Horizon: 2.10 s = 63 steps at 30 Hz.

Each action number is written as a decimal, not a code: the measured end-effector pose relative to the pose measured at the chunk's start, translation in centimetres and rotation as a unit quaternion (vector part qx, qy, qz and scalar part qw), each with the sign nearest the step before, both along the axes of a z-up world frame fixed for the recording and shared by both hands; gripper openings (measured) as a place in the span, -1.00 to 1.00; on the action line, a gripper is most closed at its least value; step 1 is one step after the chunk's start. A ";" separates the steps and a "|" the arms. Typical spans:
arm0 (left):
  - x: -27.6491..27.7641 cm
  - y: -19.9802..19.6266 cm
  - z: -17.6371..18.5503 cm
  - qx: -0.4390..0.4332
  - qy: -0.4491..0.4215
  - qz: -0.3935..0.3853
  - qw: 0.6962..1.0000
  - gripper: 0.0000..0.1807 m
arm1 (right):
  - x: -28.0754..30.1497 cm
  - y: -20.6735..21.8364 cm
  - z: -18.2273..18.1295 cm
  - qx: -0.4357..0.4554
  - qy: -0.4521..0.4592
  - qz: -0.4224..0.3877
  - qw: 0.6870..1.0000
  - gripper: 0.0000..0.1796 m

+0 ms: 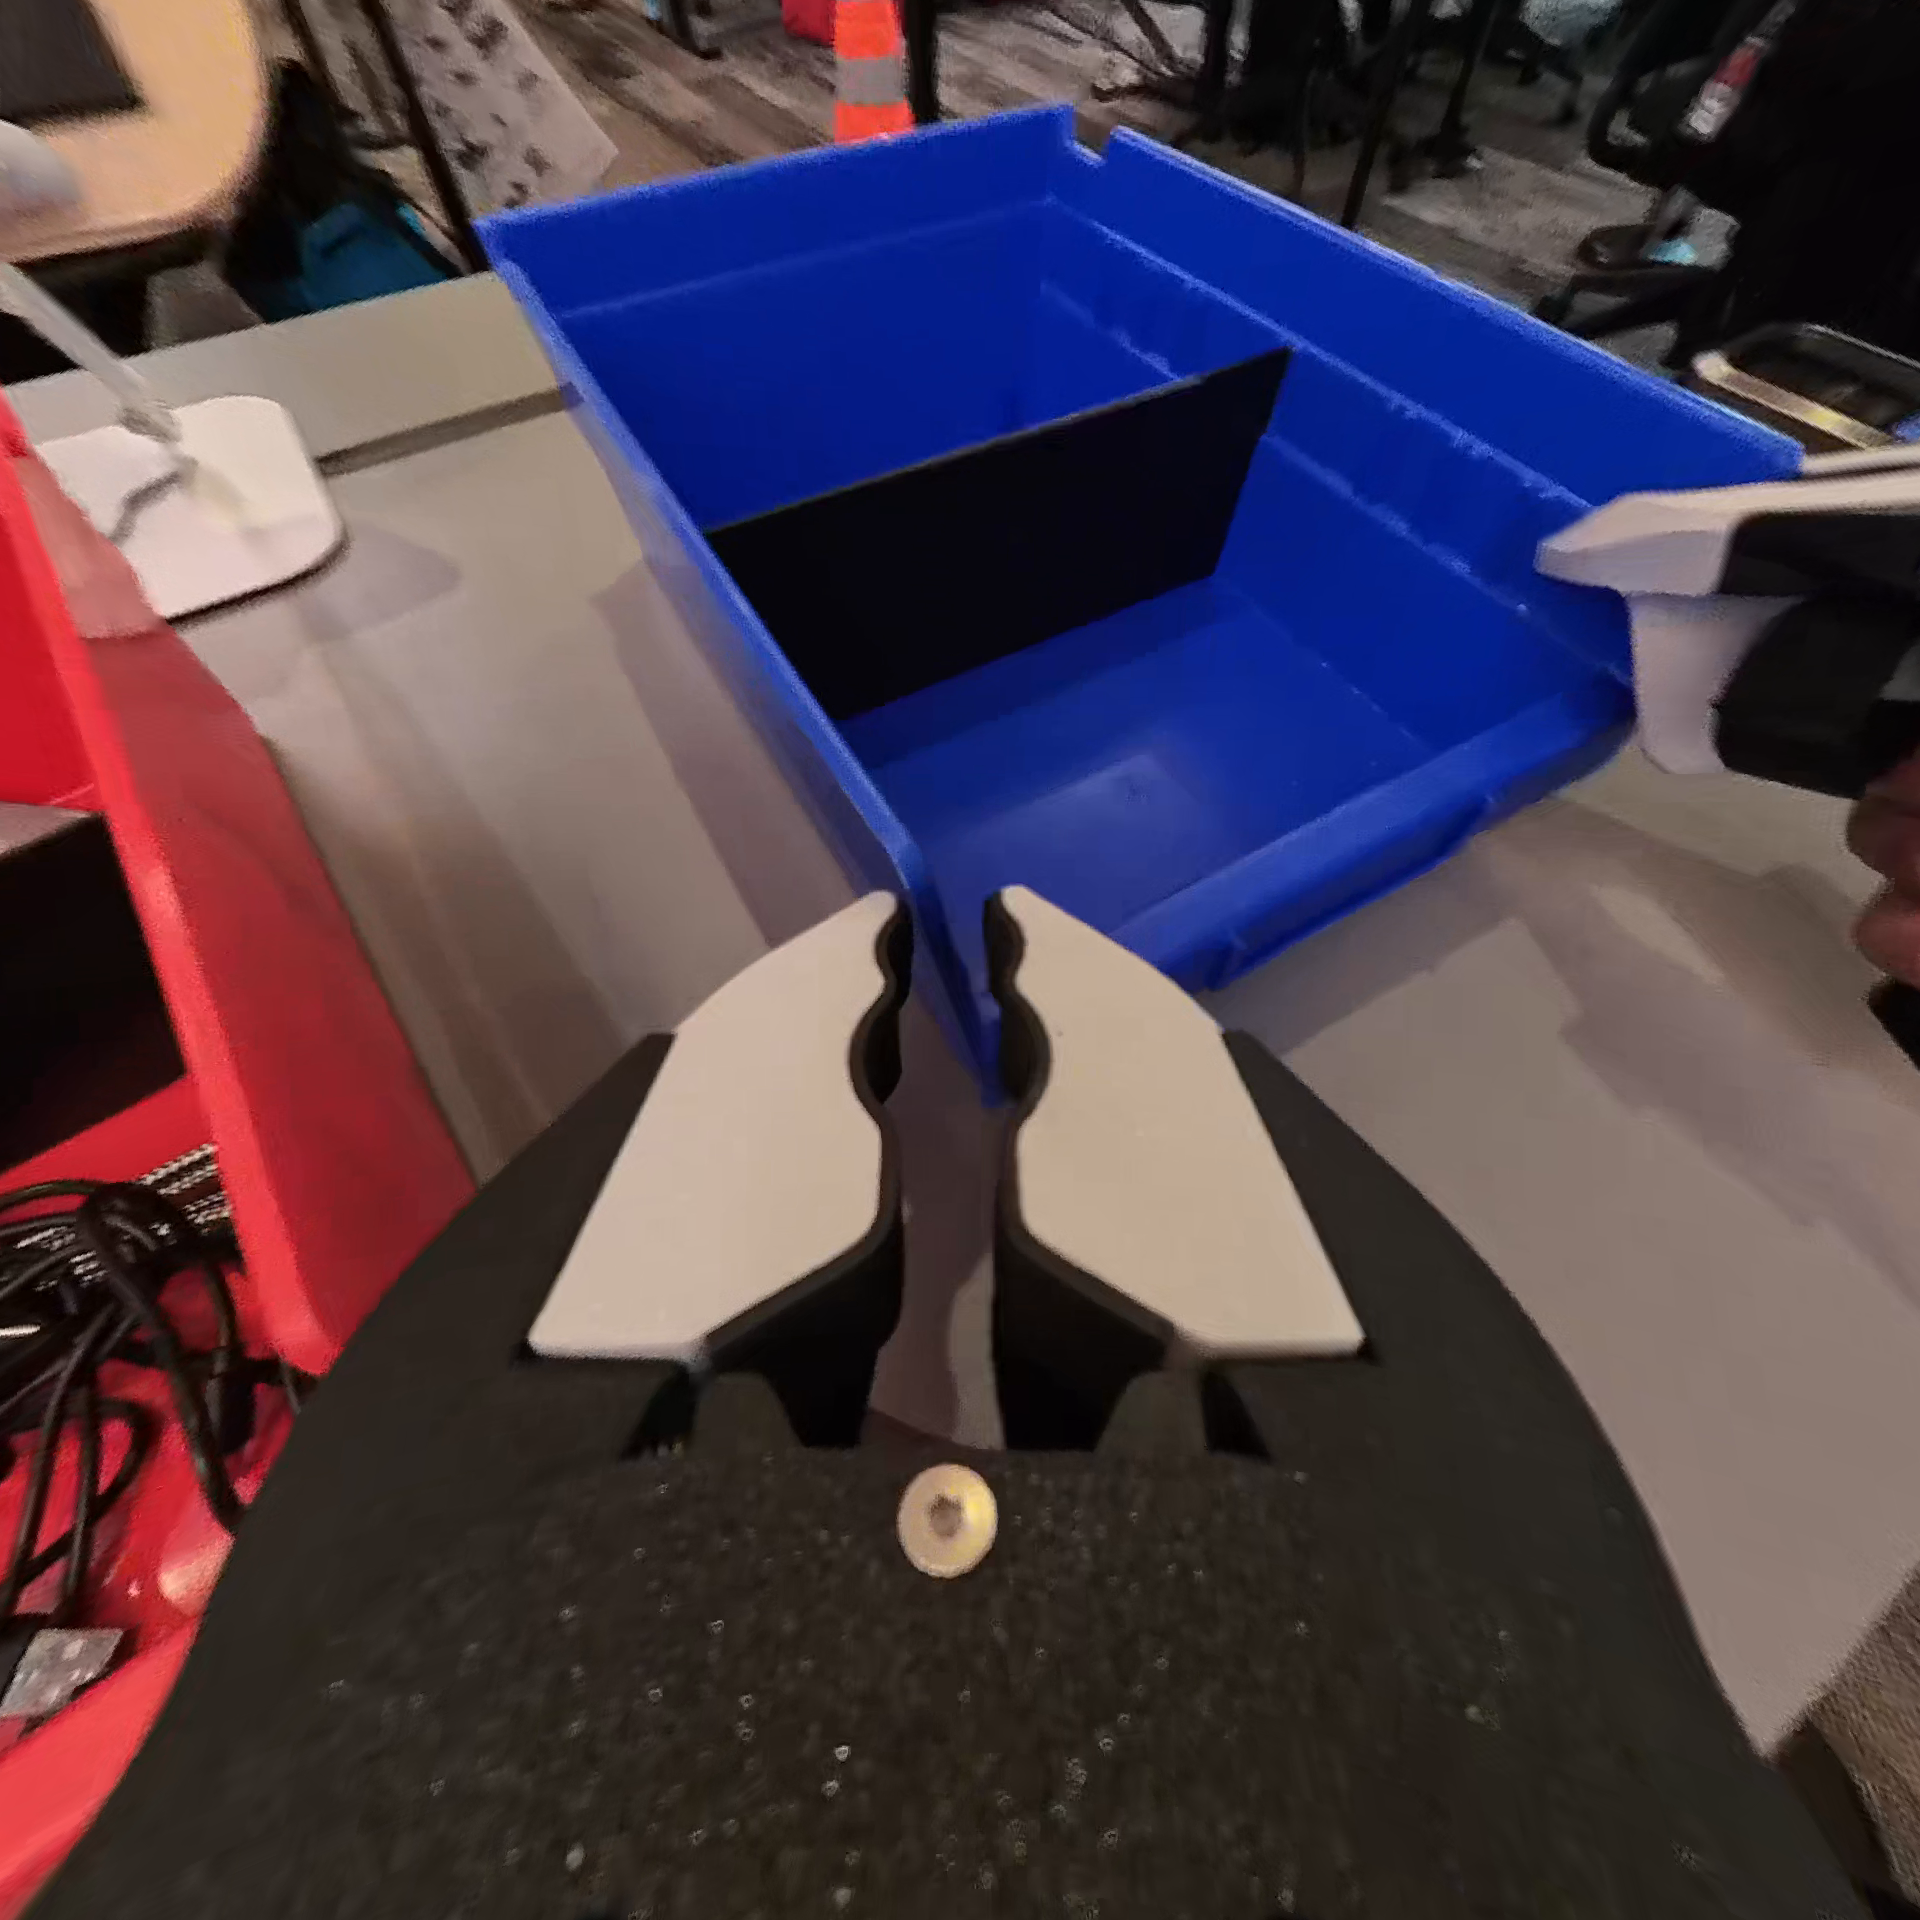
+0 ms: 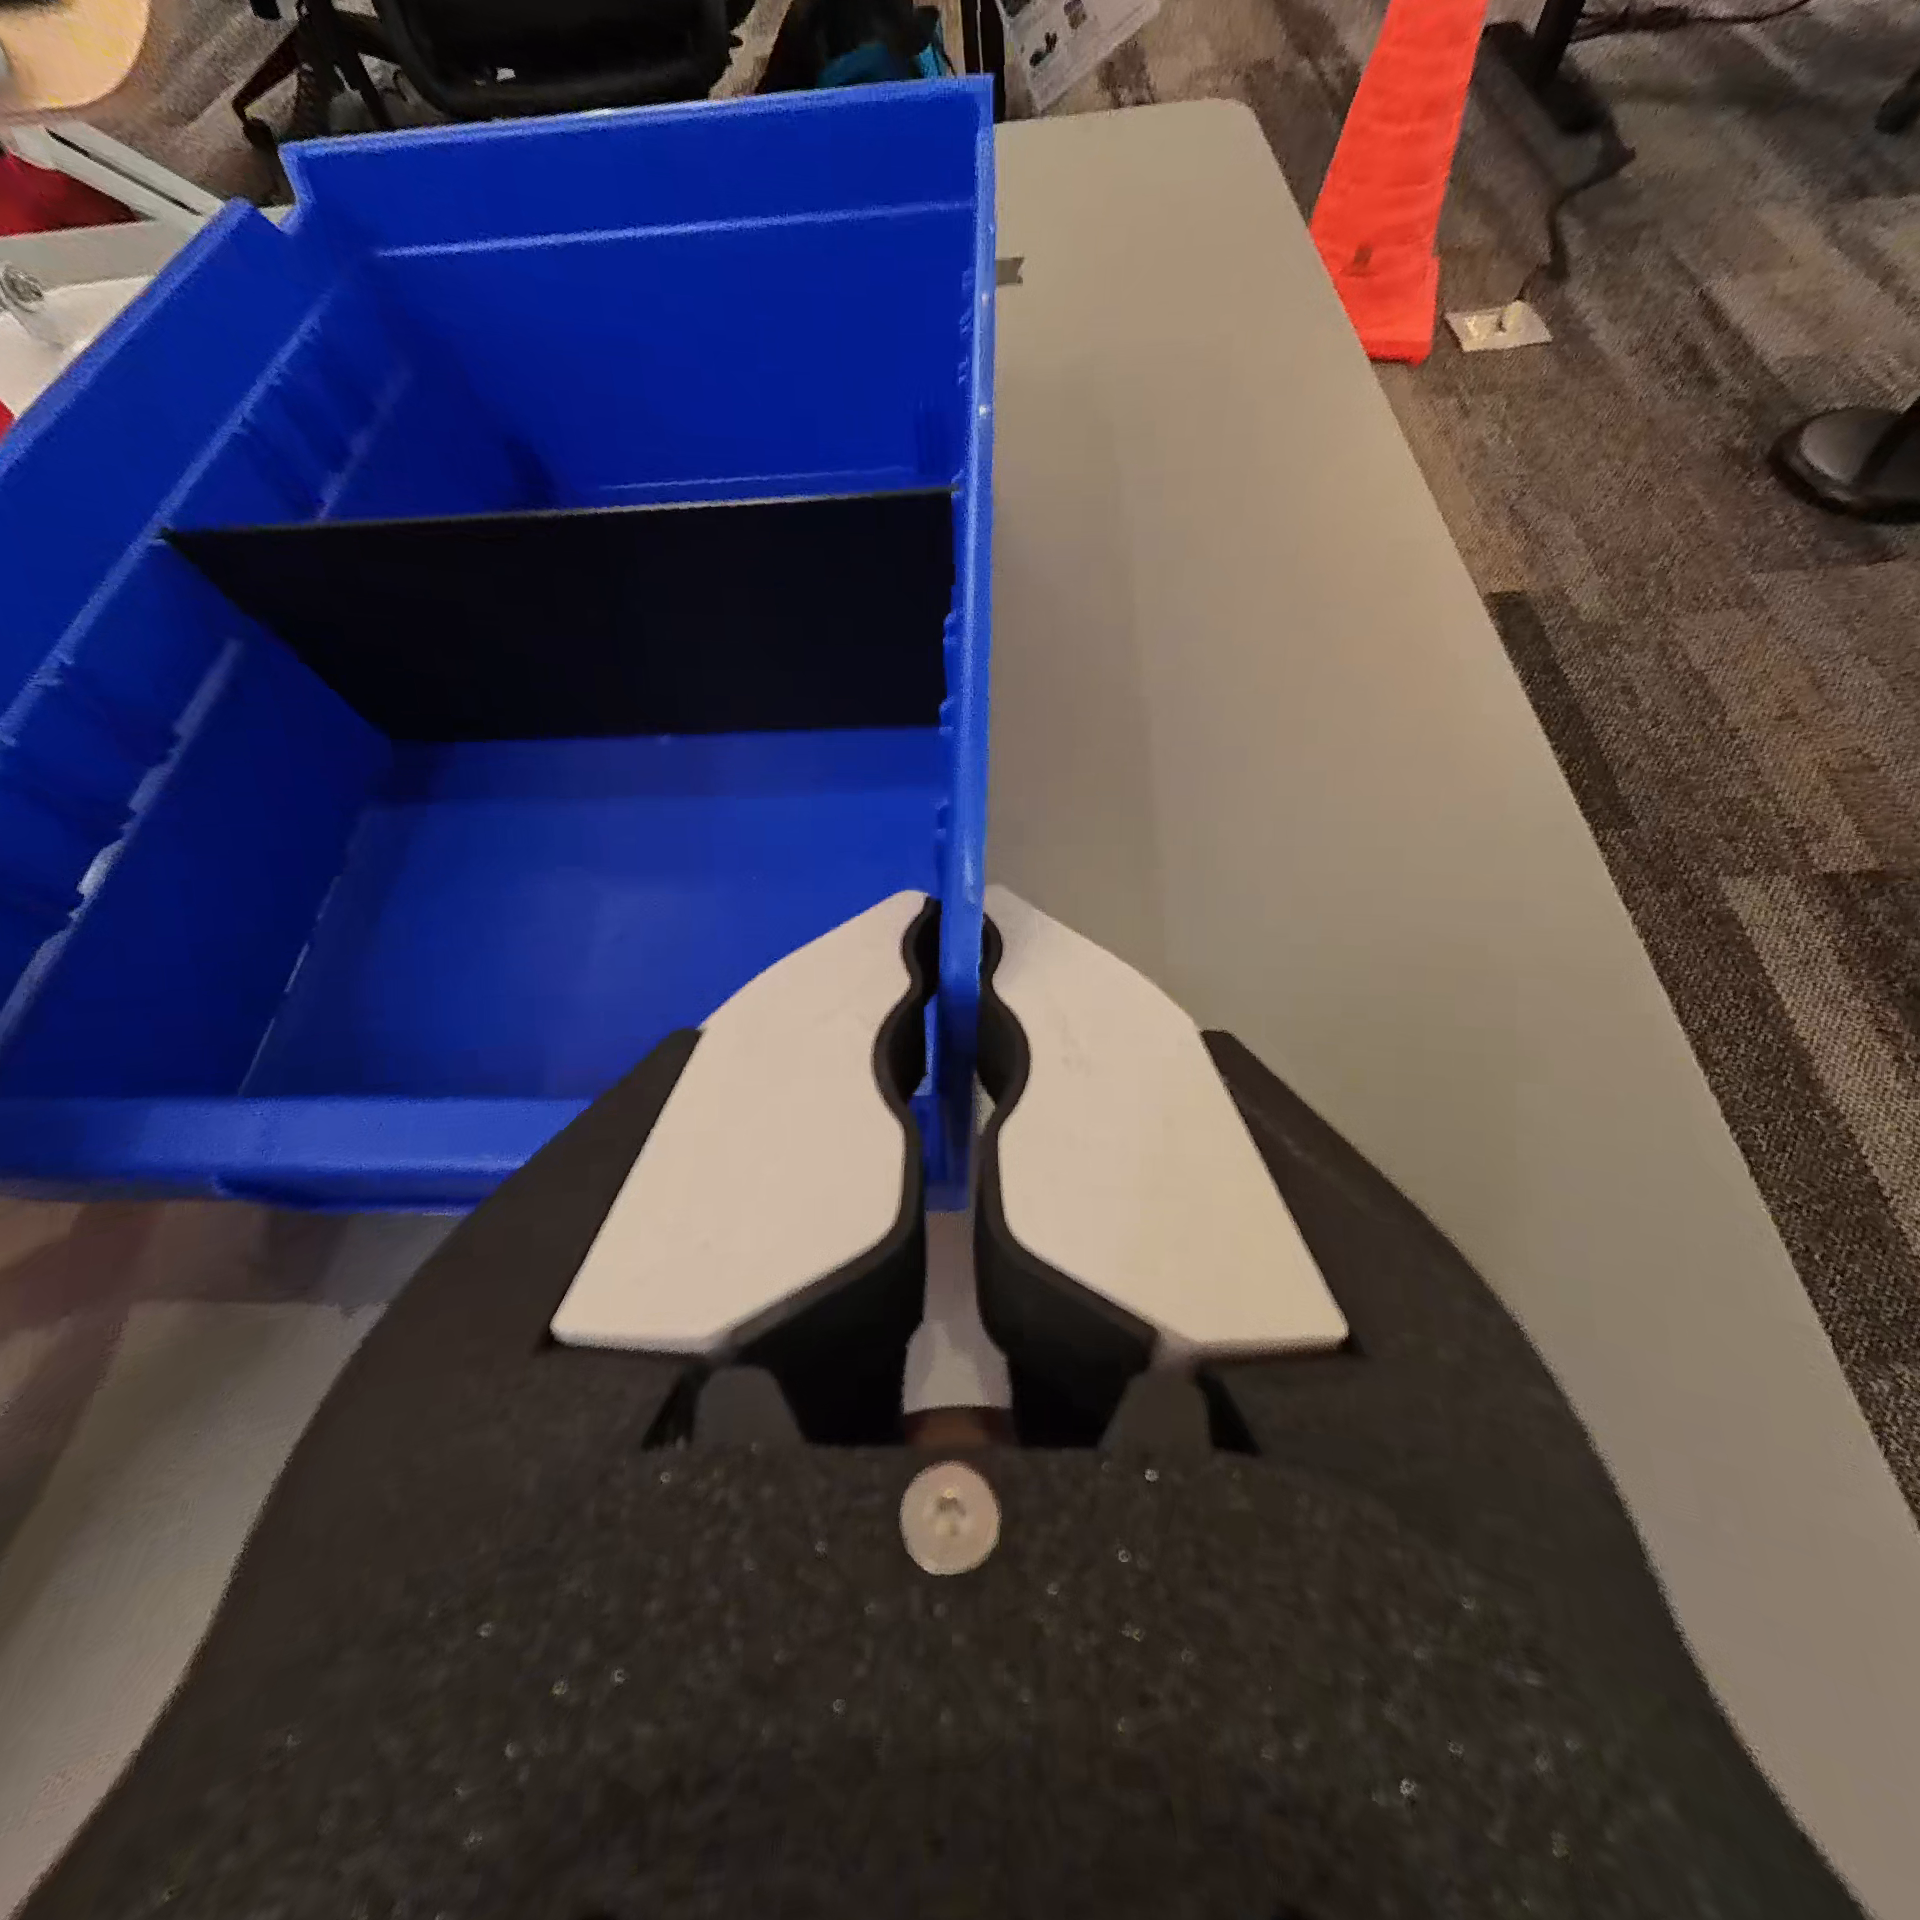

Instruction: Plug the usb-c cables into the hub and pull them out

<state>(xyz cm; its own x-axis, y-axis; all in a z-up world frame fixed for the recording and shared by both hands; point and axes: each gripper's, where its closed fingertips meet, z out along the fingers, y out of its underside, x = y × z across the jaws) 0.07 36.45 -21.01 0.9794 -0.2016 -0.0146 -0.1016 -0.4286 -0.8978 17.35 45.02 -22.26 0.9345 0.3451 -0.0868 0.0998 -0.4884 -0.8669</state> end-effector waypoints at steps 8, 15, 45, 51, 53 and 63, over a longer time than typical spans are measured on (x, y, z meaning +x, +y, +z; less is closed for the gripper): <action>-0.3 -10.3 3.4 0.033 0.058 -0.131 0.989 -0.75 | 2.7 -0.6 1.0 0.006 -0.037 -0.037 0.999 -0.48; -14.1 -17.9 5.7 0.070 0.090 -0.035 0.993 -0.74 | -0.2 -2.1 6.8 0.073 -0.014 -0.025 0.997 -0.51; -33.2 -14.4 -0.2 -0.009 -0.001 0.183 0.983 -0.98 | -32.4 -17.2 0.8 0.050 -0.037 0.054 0.997 -0.95; -41.5 -18.7 2.8 0.028 0.023 0.230 0.972 -0.98 | -41.1 -19.8 3.5 0.079 -0.021 0.097 0.992 -0.95; -44.8 -20.4 2.6 0.026 0.016 0.247 0.968 -0.98 | -44.7 -20.8 3.6 0.081 -0.029 0.118 0.989 -0.95; -53.3 -23.7 -1.1 -0.018 0.002 0.298 0.955 -0.98 | -53.9 -22.7 0.2 0.048 -0.049 0.168 0.983 -0.95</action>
<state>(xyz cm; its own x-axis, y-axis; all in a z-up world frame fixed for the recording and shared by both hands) -53.27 12.72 -22.14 0.9206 0.3899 -0.0217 0.1667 -0.4425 -0.8812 -36.56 22.35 -22.07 0.7686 0.6380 0.0458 0.3264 -0.3297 -0.8859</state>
